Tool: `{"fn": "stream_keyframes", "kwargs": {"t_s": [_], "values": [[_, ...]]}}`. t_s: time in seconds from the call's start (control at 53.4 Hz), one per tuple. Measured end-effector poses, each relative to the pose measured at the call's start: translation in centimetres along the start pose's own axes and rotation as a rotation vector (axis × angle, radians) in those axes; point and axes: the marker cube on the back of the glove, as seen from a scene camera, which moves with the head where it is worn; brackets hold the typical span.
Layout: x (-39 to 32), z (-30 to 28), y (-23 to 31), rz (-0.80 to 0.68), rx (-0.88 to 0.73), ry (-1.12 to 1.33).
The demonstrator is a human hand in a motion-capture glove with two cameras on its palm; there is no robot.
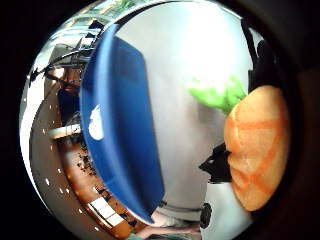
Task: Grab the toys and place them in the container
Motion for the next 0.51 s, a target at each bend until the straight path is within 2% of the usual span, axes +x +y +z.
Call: {"fn": "stream_keyframes", "kwargs": {"t_s": [0.187, 0.3, 0.506], "values": [[-2.2, -12.8, 5.1, -0.082, 0.188, -0.02], [-4.6, -19.5, 8.5, -0.112, 0.249, -0.048], [-10.3, -25.8, 13.0, -0.193, 0.323, -0.064]]}}
